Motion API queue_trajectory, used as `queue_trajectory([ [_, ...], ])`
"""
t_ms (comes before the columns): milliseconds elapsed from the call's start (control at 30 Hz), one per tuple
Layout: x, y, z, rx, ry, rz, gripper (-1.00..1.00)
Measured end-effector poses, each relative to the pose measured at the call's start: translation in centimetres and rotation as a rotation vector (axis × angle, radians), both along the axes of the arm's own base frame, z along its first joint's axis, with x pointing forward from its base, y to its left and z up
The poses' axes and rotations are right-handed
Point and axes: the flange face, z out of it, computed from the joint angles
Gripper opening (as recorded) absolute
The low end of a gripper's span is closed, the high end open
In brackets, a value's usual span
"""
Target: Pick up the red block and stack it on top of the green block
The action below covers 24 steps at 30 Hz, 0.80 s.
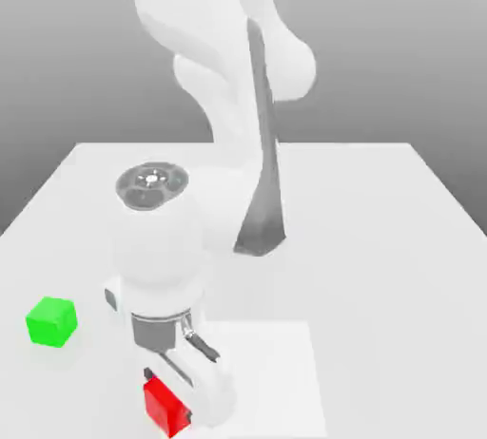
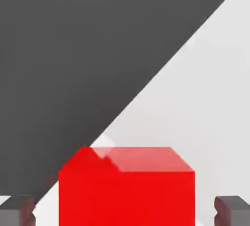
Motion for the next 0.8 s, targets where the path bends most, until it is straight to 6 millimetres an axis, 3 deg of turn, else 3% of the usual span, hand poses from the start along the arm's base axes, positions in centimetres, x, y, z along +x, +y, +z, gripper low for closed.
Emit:
queue_trajectory([
  [133,0.0,0.0,-0.2,0.0,0.0,-0.001,-1.0],
  [300,-0.2,-0.4,5.2,-0.001,0.001,-0.014,-1.0],
  [467,-6.0,-11.0,7.5,-0.019,0.01,-0.391,-1.0],
  [533,-10.0,-16.1,8.3,-0.017,0.009,-0.591,-1.0],
  [633,-15.8,-21.2,9.0,-0.004,0.002,-0.845,-1.0],
  [800,-15.6,-20.6,4.1,0.0,0.0,-0.852,-1.0],
])
